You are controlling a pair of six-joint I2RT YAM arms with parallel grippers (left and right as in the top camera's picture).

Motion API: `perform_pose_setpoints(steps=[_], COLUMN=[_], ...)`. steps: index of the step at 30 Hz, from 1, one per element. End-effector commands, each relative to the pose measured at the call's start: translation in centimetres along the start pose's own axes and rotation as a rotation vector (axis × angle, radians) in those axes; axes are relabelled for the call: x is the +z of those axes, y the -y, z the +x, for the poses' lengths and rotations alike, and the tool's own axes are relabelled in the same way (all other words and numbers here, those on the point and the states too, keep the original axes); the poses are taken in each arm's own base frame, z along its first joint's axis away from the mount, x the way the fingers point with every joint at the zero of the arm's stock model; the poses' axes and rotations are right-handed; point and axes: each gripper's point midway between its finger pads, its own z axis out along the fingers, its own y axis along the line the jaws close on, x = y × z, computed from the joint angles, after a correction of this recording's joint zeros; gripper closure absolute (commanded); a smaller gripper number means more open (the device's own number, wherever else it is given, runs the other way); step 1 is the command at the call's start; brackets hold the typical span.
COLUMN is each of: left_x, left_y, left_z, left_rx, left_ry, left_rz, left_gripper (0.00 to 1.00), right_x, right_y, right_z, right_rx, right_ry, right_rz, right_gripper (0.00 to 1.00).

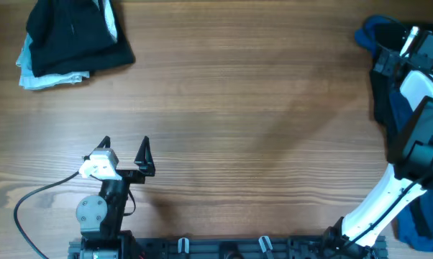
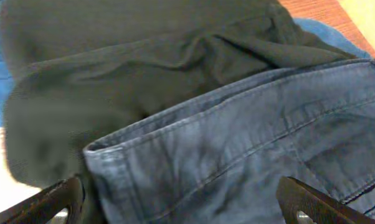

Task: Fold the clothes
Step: 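Reach the right gripper to the right pile and grasp the teal shorts, then drag the teal shorts with the right gripper to the table center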

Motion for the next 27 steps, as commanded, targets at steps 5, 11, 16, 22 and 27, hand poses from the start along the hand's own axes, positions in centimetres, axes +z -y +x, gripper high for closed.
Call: perform_pose_setpoints(steps=[5,11,16,22,27], left_x=[0.0,0.0,0.0,0.0,0.0], left_y=[-0.3,-0.3,-0.3,-0.3,-0.3], left_z=[0.1,0.1,0.1,0.1,0.1], left_rx=[0.000,0.000,0.000,0.000,0.000], left_ry=[-0.001,-0.001,-0.001,-0.001,-0.001], left_rz=[-0.014,-0.014,-0.014,-0.014,-0.014], left_gripper=[0.00,0.00,0.00,0.00,0.00], right_x=[1.9,1.8,0.9,-3.1,-8.2], right_y=[0.4,0.4,0.6,0.1,-1.8], right_z=[1.5,1.6,1.1,-3.1,-7.3], right_rx=[0.005,0.005,0.017,0.071,0.140], right_ry=[-0.029,-0.036,-0.037,0.058,0.159], right_rz=[-0.008,-0.009,-0.010,-0.096,-0.246], right_gripper=[0.01,0.64,0.71,0.96,0.96])
